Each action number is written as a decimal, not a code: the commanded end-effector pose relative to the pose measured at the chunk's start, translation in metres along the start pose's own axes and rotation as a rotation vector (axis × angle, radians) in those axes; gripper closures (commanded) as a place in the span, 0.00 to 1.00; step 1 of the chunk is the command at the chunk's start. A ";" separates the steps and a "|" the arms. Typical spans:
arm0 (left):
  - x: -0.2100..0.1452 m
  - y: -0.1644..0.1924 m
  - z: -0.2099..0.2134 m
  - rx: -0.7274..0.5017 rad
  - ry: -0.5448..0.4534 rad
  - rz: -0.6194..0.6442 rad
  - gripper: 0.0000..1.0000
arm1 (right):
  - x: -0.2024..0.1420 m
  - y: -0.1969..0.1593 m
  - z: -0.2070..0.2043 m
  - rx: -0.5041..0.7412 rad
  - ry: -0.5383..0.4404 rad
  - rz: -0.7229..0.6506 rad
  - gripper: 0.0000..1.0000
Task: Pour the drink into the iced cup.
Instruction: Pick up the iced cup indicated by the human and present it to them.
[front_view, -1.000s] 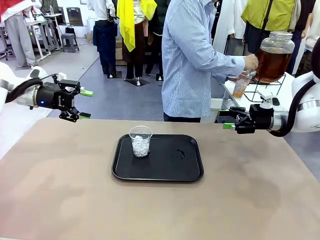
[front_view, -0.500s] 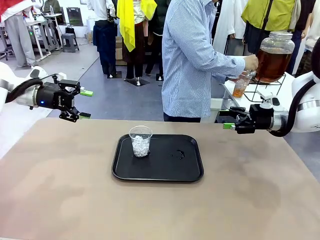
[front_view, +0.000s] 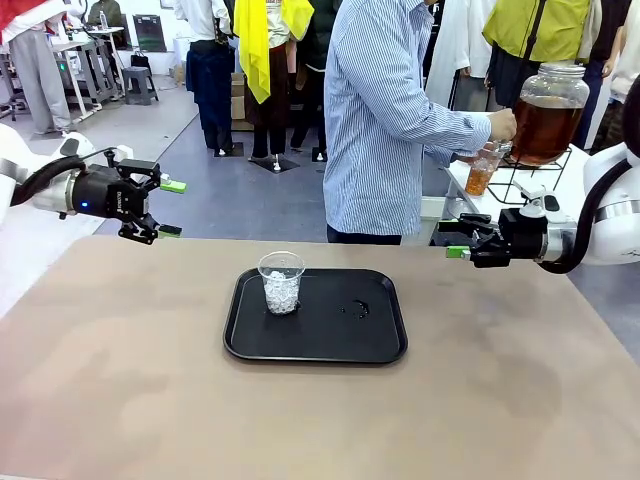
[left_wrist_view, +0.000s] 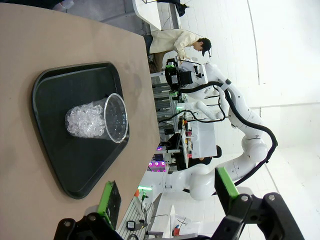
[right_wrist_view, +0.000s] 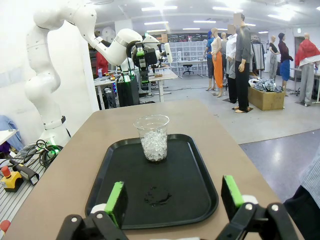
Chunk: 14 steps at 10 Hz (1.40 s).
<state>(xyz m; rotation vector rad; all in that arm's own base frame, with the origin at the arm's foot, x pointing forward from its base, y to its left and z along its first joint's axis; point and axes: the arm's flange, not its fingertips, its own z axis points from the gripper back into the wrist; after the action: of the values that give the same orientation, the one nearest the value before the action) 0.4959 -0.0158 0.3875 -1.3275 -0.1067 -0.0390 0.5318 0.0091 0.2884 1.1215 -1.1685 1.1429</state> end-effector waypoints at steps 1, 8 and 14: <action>0.000 -0.002 0.000 -0.009 -0.010 0.000 0.00 | 0.003 -0.002 -0.002 0.003 0.000 0.003 0.00; 0.000 -0.002 0.000 -0.009 -0.010 0.000 0.00 | 0.003 -0.002 -0.002 0.003 0.000 0.003 0.00; 0.000 -0.002 0.000 -0.009 -0.010 0.000 0.00 | 0.003 -0.002 -0.002 0.003 0.000 0.003 0.00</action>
<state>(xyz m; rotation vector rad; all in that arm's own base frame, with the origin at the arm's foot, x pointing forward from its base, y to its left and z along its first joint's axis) 0.4959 -0.0158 0.3875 -1.3275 -0.1067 -0.0390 0.5318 0.0091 0.2884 1.1215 -1.1685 1.1429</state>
